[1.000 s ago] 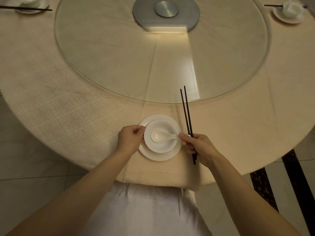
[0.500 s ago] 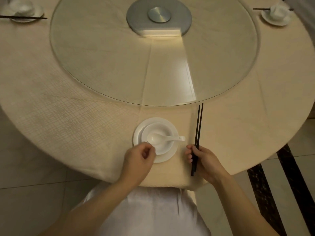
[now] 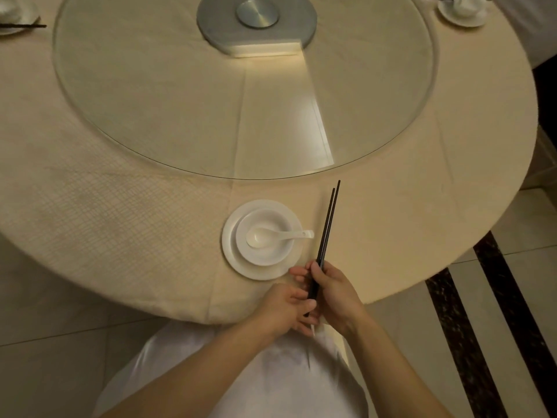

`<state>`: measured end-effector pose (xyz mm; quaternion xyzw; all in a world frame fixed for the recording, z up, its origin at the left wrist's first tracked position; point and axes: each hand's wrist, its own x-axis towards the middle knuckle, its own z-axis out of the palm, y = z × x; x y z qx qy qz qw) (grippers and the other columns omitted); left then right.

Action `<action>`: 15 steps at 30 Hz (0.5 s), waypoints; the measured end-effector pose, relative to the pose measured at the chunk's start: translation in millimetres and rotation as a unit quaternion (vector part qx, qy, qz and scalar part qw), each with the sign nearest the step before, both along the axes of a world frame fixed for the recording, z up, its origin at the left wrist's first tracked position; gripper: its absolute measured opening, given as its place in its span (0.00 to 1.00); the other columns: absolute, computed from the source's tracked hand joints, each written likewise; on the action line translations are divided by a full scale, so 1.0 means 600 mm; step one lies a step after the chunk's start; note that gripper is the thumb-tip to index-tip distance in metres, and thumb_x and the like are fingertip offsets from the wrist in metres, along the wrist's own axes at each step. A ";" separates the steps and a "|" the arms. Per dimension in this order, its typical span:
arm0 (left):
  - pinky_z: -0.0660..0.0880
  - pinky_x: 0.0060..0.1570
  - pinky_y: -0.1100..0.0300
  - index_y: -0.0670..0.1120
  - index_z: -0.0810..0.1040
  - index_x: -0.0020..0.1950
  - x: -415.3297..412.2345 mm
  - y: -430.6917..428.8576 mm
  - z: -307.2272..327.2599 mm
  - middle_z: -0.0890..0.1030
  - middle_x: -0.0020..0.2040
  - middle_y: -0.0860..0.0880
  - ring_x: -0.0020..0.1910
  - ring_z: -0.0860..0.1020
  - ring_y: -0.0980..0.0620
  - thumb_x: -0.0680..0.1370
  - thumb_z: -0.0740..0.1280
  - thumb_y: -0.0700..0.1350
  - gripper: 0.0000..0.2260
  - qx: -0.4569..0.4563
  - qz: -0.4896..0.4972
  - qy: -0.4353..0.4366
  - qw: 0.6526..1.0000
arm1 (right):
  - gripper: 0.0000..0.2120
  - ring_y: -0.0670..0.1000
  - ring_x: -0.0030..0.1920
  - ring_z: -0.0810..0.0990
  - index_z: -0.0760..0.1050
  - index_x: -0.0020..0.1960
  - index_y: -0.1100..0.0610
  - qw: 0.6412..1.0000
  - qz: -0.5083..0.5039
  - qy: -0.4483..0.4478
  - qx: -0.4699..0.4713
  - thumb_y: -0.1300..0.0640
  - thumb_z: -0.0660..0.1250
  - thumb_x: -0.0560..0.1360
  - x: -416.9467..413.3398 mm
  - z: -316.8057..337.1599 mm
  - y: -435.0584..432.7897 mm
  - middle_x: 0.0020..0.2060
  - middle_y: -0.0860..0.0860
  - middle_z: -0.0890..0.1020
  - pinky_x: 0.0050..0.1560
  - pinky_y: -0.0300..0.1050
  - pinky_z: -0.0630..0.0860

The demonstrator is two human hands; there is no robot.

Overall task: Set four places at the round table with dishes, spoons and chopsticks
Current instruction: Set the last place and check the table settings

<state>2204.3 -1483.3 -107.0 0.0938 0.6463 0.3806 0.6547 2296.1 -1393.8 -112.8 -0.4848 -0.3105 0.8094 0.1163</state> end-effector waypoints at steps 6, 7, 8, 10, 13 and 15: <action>0.84 0.40 0.55 0.37 0.75 0.63 -0.008 -0.011 -0.014 0.80 0.60 0.38 0.46 0.85 0.45 0.78 0.67 0.31 0.13 0.004 0.034 -0.020 0.999 | 0.14 0.56 0.40 0.84 0.75 0.57 0.65 0.998 0.054 -0.035 0.029 0.53 0.60 0.84 -0.005 -0.002 -0.018 0.48 0.58 0.85 0.31 0.44 0.77; 0.84 0.40 0.56 0.39 0.76 0.58 -0.009 -0.014 -0.013 0.80 0.58 0.38 0.45 0.84 0.45 0.79 0.67 0.31 0.10 0.004 0.035 -0.030 0.999 | 0.14 0.57 0.40 0.84 0.76 0.57 0.64 0.996 0.069 -0.042 0.037 0.52 0.62 0.83 -0.004 -0.004 -0.019 0.48 0.58 0.86 0.31 0.44 0.77; 0.84 0.40 0.56 0.40 0.77 0.55 -0.011 -0.017 -0.013 0.81 0.56 0.37 0.44 0.84 0.45 0.79 0.66 0.31 0.07 0.001 0.034 -0.035 0.999 | 0.14 0.58 0.41 0.84 0.76 0.56 0.63 0.994 0.084 -0.052 0.049 0.52 0.62 0.83 -0.003 -0.005 -0.020 0.49 0.59 0.86 0.35 0.46 0.77; 0.84 0.42 0.56 0.38 0.78 0.54 -0.016 -0.025 -0.020 0.82 0.52 0.36 0.44 0.85 0.44 0.79 0.67 0.31 0.05 -0.008 0.039 -0.038 0.998 | 0.15 0.56 0.40 0.84 0.78 0.54 0.65 0.988 0.111 -0.077 0.080 0.52 0.64 0.82 0.001 -0.006 -0.020 0.47 0.59 0.86 0.38 0.50 0.77; 0.83 0.44 0.54 0.30 0.75 0.63 -0.025 -0.035 -0.032 0.82 0.48 0.35 0.43 0.84 0.43 0.78 0.68 0.32 0.14 -0.024 0.067 -0.053 0.996 | 0.12 0.56 0.39 0.81 0.79 0.50 0.65 0.979 0.116 -0.117 0.123 0.54 0.67 0.80 0.008 -0.006 -0.020 0.39 0.60 0.83 0.42 0.52 0.80; 0.83 0.43 0.54 0.29 0.76 0.62 -0.030 -0.039 -0.034 0.82 0.46 0.36 0.42 0.82 0.43 0.79 0.68 0.32 0.13 -0.026 0.070 -0.060 0.995 | 0.08 0.55 0.38 0.81 0.79 0.49 0.65 0.974 0.114 -0.135 0.145 0.59 0.70 0.78 0.011 -0.010 -0.020 0.37 0.59 0.82 0.42 0.50 0.81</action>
